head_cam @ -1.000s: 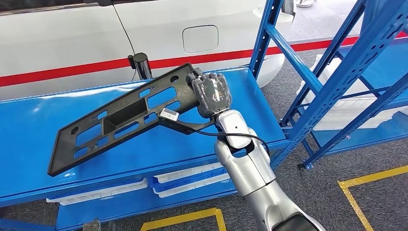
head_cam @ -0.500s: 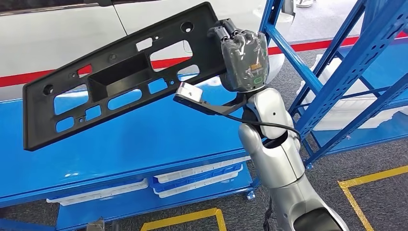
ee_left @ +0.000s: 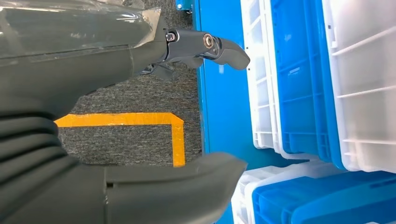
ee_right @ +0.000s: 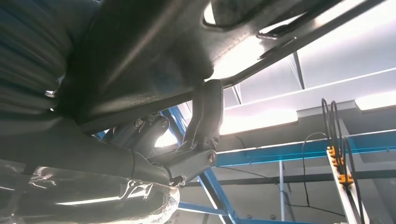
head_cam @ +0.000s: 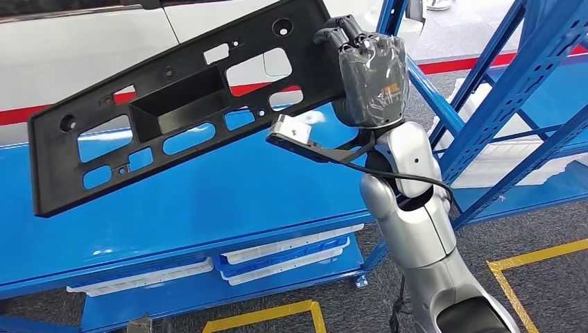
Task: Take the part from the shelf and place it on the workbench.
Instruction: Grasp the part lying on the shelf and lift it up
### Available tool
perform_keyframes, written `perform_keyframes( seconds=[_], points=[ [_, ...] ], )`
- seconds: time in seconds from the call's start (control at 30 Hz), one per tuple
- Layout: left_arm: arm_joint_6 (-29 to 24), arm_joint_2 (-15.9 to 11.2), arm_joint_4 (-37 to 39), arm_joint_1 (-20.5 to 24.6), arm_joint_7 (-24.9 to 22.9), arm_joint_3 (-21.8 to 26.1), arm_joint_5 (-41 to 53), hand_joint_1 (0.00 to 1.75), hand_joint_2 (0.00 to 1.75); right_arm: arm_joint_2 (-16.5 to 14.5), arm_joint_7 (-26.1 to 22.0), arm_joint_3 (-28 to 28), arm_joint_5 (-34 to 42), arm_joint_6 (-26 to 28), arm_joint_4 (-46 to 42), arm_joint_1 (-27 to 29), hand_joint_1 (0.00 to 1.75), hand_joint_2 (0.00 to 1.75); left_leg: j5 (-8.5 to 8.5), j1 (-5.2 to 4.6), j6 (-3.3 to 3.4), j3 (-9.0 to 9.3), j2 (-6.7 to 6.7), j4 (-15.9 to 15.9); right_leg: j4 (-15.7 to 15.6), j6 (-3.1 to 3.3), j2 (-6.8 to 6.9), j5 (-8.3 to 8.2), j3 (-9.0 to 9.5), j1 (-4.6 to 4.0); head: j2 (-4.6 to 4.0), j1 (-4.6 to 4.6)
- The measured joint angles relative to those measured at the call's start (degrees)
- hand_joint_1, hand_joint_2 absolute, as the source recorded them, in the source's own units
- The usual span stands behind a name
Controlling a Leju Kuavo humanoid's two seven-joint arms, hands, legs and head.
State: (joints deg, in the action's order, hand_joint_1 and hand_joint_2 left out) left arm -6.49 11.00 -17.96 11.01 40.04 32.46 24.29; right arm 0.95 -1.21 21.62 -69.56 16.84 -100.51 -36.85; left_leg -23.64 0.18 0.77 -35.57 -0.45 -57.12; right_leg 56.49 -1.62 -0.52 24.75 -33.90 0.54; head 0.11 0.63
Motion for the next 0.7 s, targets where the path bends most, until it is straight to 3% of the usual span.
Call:
perform_keyframes(
  seconds=[0.47,0.7],
  points=[
    [5.34,-0.49,0.64,-0.98,-3.45,0.91,-2.96,0.0,1.75,2.09,-2.07,0.17,3.68,4.28,0.23,2.44,1.75,1.75,-0.15,-0.16,0.18,-0.03,-0.02,-0.04,-0.04,-0.03,0.0,0.01,0.03,0.21,0.0,0.0],
    [4.82,-1.13,0.78,-2.31,-4.39,2.15,-3.62,0.0,1.75,2.14,-3.46,0.36,6.35,5.22,3.96,1.92,1.75,1.75,-0.39,-0.42,0.75,-0.07,-0.03,-0.28,-0.06,-0.48,0.02,0.1,0.29,0.8,0.0,-0.01]
  ],
)
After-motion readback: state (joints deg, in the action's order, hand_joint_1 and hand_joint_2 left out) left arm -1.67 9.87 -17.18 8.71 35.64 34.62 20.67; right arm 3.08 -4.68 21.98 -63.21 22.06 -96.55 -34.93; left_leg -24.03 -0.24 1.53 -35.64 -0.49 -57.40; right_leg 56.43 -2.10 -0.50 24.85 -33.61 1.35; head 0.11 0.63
